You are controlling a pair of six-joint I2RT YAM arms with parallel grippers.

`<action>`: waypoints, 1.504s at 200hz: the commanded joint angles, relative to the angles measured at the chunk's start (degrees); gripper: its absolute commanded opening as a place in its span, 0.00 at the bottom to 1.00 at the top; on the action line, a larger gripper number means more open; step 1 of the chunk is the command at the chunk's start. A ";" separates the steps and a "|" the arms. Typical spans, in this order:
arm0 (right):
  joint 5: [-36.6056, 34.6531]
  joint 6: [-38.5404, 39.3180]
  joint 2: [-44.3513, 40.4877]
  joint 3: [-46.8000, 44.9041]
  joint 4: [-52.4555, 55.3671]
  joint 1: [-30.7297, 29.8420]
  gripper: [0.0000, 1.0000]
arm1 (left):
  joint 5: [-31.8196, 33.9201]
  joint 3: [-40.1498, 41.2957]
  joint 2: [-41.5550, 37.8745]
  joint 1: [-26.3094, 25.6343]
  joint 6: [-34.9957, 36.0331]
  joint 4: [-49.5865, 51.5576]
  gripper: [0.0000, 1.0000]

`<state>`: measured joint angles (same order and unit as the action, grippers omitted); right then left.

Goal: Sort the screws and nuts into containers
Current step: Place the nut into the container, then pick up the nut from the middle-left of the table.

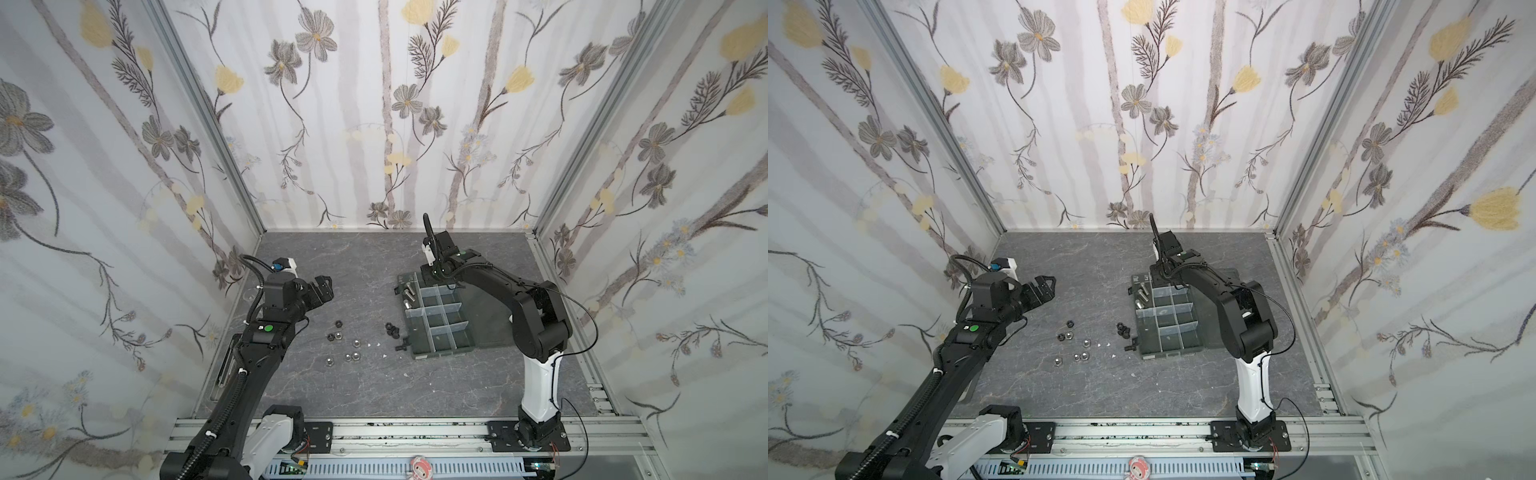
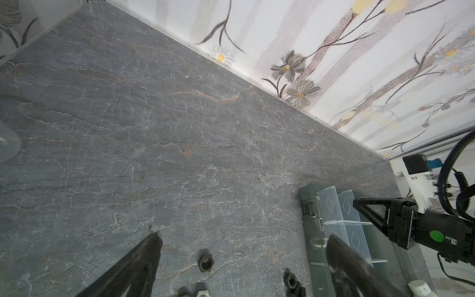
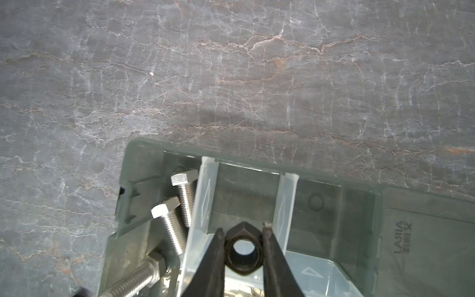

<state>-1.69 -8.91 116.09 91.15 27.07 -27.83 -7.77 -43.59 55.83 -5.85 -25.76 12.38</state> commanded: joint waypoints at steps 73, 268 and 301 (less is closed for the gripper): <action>0.66 0.47 -0.21 0.35 -1.66 0.00 0.53 | 0.97 -0.92 2.69 -0.13 0.97 0.76 1.00; 7.38 -8.23 -36.16 -35.73 -23.33 -2.22 0.49 | 12.07 -10.64 27.31 -10.05 7.65 22.15 0.74; 8.19 -8.23 -37.28 -36.62 -24.31 -2.27 0.48 | 11.86 -10.63 29.49 -10.89 7.65 22.07 0.68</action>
<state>5.17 -16.45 79.40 55.00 6.42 -30.04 2.94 -53.93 84.09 -16.21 -18.44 33.15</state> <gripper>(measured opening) 0.477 0.689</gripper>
